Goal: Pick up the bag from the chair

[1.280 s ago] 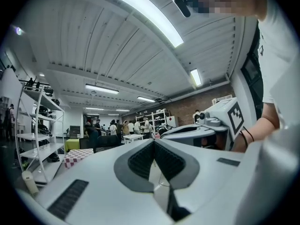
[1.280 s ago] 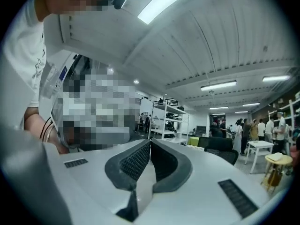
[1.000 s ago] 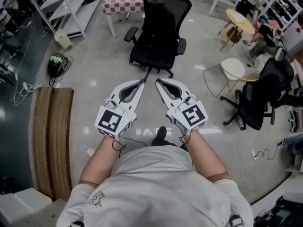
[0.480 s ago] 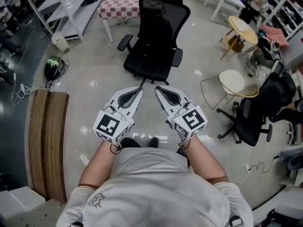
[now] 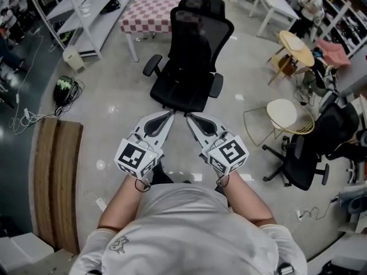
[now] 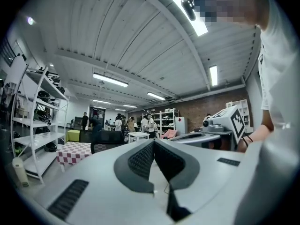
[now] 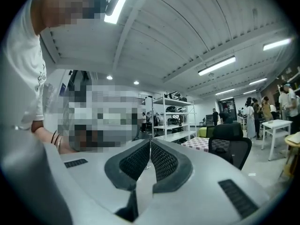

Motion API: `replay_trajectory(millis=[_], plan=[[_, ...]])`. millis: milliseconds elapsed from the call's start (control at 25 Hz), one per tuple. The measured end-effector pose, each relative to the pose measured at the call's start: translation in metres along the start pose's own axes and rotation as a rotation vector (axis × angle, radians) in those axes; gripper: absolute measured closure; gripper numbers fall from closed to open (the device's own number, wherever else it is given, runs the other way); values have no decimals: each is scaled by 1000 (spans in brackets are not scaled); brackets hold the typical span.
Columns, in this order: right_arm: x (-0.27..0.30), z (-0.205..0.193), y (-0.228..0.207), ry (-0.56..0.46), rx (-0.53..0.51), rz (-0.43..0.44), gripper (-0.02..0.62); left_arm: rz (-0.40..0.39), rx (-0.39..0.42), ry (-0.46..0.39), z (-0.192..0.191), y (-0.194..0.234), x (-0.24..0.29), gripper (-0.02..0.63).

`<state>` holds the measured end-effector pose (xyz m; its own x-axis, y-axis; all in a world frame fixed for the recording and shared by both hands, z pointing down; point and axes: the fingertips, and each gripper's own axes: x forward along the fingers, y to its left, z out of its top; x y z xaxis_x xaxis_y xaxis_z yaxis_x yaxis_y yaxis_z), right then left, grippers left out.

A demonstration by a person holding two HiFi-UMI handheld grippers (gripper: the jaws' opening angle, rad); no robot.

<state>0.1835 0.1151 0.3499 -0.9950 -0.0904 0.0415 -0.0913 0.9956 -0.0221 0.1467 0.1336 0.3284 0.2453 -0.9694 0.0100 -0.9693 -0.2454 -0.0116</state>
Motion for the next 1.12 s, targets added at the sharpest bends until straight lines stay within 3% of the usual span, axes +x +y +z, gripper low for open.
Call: replay_trajectory(millis=[520, 840, 1120], plan=[[129, 14, -54, 6, -17, -43, 561, -54, 18, -41, 10, 133, 31, 594], [212, 29, -74, -7, -12, -110, 561, -128, 43, -6, 18, 216, 35, 594], [262, 17, -98, 13, 27, -111, 560, -144, 27, 14, 6, 261, 49, 594]])
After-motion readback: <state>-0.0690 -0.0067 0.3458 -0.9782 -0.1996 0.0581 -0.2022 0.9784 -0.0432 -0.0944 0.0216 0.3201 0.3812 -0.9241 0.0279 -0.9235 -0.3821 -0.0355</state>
